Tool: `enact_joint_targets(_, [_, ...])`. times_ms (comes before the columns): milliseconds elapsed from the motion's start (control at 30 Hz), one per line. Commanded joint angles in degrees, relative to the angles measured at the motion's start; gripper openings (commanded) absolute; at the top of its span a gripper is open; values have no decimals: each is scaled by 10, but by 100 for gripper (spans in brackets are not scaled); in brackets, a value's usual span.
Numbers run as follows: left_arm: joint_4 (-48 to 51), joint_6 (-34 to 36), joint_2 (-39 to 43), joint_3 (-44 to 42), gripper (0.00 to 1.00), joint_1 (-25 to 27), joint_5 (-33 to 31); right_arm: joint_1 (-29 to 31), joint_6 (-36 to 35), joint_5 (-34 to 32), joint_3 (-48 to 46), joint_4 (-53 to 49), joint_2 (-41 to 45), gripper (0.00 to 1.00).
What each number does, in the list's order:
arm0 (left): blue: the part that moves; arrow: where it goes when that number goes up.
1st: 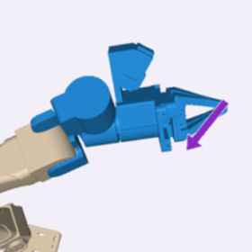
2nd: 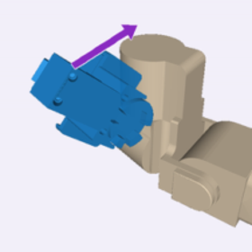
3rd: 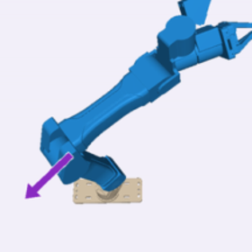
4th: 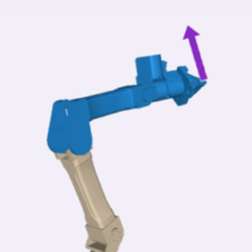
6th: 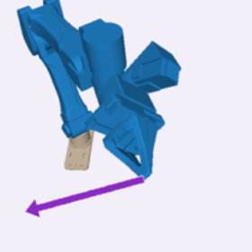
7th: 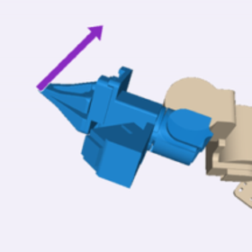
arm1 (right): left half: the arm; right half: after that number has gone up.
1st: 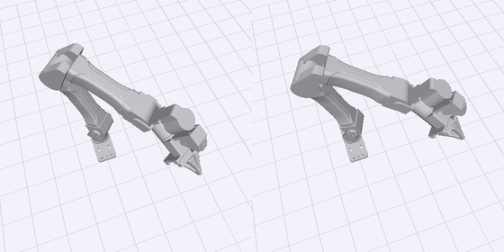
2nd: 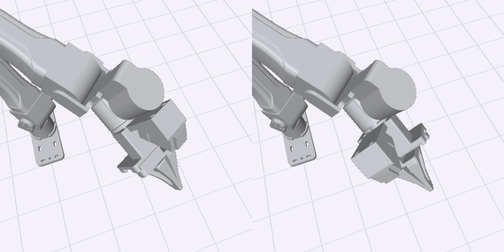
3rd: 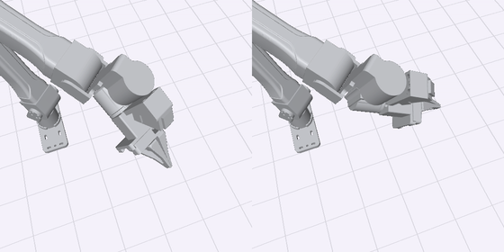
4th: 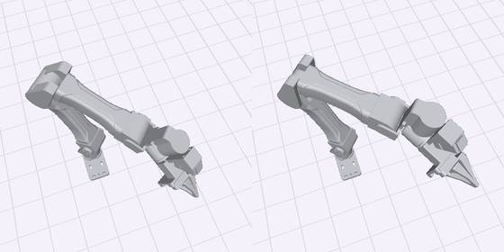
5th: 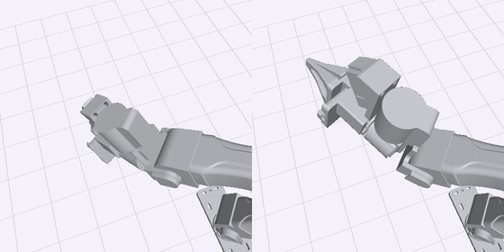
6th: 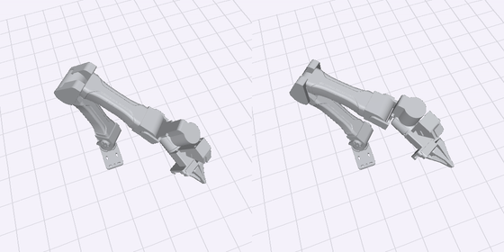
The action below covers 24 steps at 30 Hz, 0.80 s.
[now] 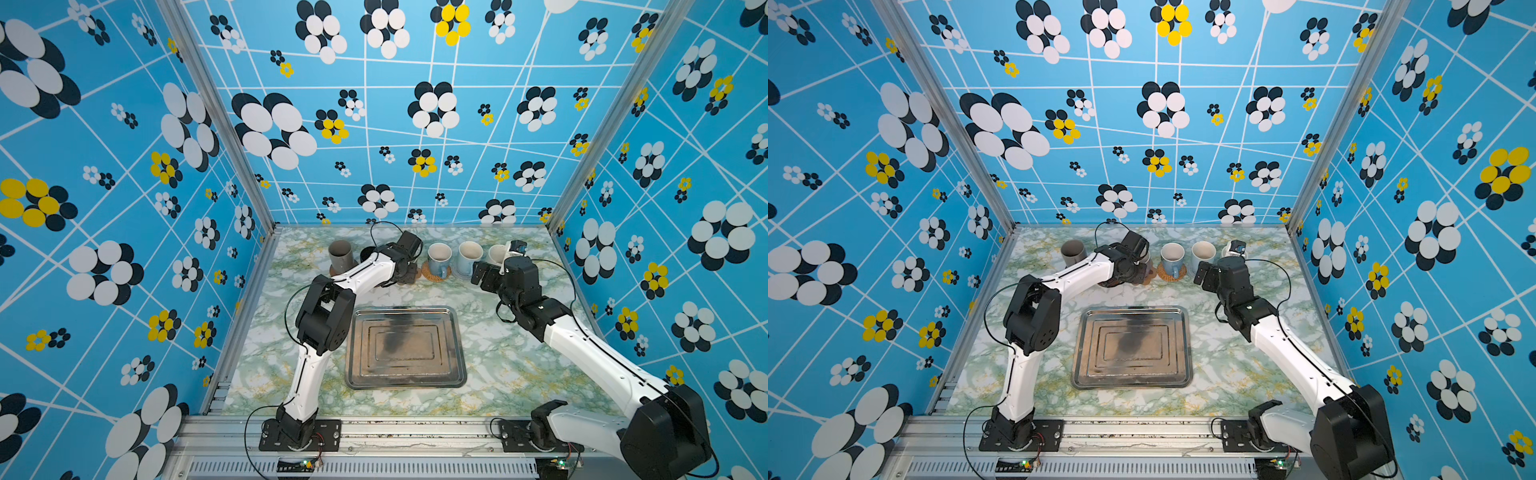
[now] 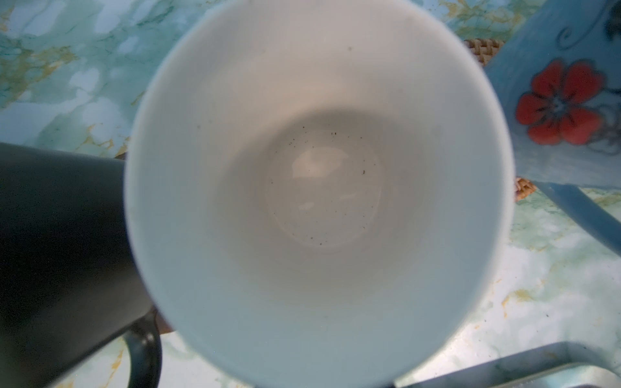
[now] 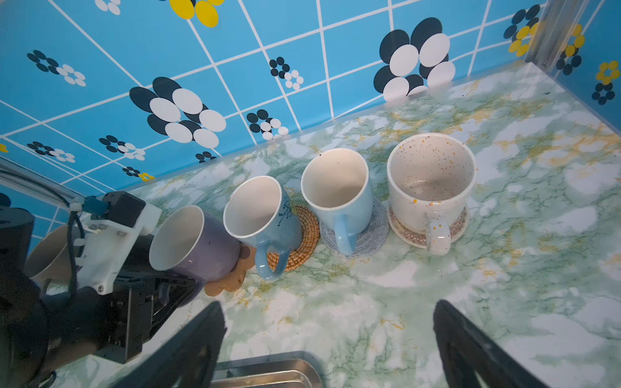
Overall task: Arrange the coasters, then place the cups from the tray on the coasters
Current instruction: 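Lower the lavender mug onto the paw-shaped coaster with the left gripper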
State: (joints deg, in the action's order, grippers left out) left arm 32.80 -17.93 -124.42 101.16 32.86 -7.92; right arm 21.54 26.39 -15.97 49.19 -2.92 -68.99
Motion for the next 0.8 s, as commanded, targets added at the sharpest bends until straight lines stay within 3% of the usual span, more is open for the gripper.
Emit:
enact_joint_targets(0, [-29,1,-5,25,0,-5,-4,-5,0,3,-2,3,-5,99])
enact_joint_targets(767, [-15,0,-18,32,0,-6,-4,-6,1,4,-3,2,-2,99])
